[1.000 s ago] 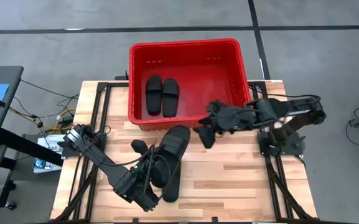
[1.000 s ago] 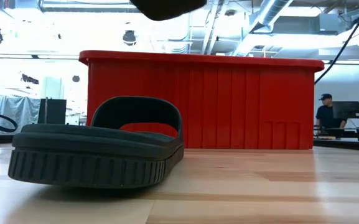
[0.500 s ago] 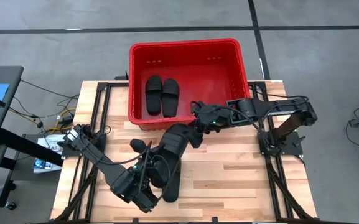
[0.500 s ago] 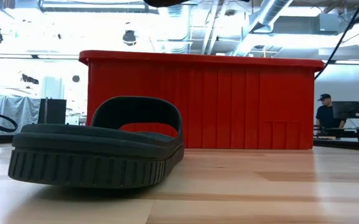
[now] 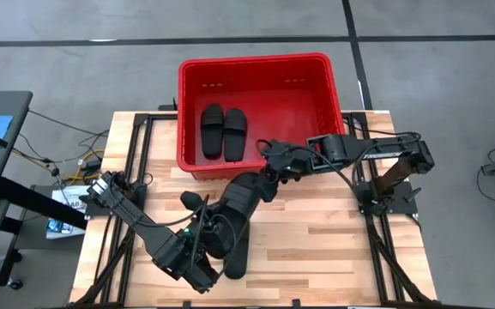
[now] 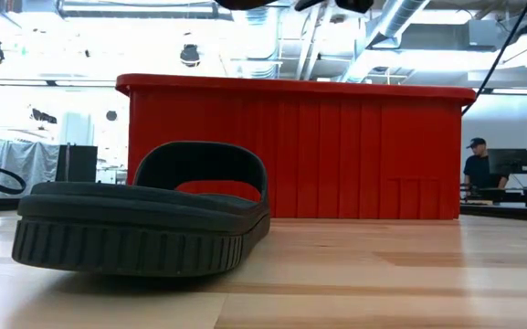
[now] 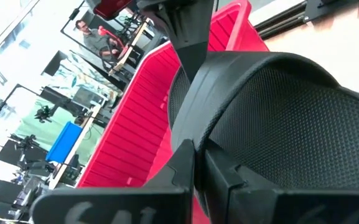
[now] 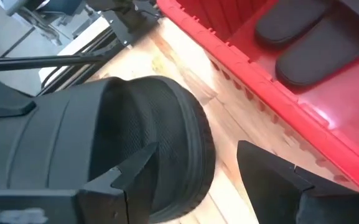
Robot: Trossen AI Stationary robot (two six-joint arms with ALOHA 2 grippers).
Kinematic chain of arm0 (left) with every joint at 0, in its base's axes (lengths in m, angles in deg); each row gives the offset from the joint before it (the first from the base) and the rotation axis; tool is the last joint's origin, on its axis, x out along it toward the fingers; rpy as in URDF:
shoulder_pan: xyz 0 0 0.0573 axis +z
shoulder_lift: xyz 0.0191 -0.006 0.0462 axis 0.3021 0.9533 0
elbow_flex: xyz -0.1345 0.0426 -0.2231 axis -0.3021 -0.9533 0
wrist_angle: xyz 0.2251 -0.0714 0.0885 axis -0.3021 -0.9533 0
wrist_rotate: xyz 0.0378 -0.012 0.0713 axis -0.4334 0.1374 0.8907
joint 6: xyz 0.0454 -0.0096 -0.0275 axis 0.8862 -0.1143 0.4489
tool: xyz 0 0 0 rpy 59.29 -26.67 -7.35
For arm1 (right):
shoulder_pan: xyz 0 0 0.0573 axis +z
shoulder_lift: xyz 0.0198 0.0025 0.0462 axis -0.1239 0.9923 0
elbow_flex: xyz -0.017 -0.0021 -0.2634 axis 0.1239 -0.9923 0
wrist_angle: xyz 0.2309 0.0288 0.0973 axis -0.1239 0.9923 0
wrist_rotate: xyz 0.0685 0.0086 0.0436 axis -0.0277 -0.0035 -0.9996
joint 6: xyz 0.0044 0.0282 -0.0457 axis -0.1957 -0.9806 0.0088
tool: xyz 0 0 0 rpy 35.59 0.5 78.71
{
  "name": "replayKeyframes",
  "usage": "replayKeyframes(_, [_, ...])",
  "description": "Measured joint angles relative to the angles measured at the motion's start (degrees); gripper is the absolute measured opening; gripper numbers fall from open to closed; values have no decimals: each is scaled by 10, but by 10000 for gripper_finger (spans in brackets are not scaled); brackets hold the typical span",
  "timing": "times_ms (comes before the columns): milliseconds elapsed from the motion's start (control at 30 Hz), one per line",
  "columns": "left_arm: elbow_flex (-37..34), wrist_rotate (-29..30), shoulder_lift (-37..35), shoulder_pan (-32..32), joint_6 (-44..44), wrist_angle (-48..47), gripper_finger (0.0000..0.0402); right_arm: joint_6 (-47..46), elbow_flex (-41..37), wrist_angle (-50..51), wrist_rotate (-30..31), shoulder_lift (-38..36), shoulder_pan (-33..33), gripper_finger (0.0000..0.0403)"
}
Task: Pick and place slides into bin
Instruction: Put the black slide into the red organizer bin
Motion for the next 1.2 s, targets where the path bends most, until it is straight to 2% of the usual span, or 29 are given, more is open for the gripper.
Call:
replayKeyframes(100, [0, 0, 0, 0, 1, 0, 0, 0, 0, 1, 0, 0, -1, 192])
replayKeyframes(167, [0, -2, 0, 0, 1, 0, 0, 1, 0, 0, 0, 0, -2, 164])
replayKeyframes(233, [0, -4, 0, 0, 1, 0, 0, 12, 0, -1, -4, 0, -2, 113])
replayKeyframes(300, [0, -7, 0, 0, 1, 0, 0, 26, 0, -2, -13, 0, -1, 46])
replayKeyframes(333, [0, -7, 0, 0, 1, 0, 0, 33, 0, -5, -20, 0, -2, 29])
replayKeyframes(500, [0, -9, 0, 0, 1, 0, 9, 41, 0, -12, -25, 0, -2, 15])
replayKeyframes(867, [15, -24, -1, 1, -35, 11, 55, 50, 0, -13, -28, 0, -1, 15])
replayKeyframes(1100, [47, -27, -2, 1, -21, 10, 125, 56, 0, -20, -30, -1, -1, 11])
replayKeyframes(1200, [53, -45, -2, 2, -12, 10, 161, 58, 0, -20, -30, -1, -1, 11])
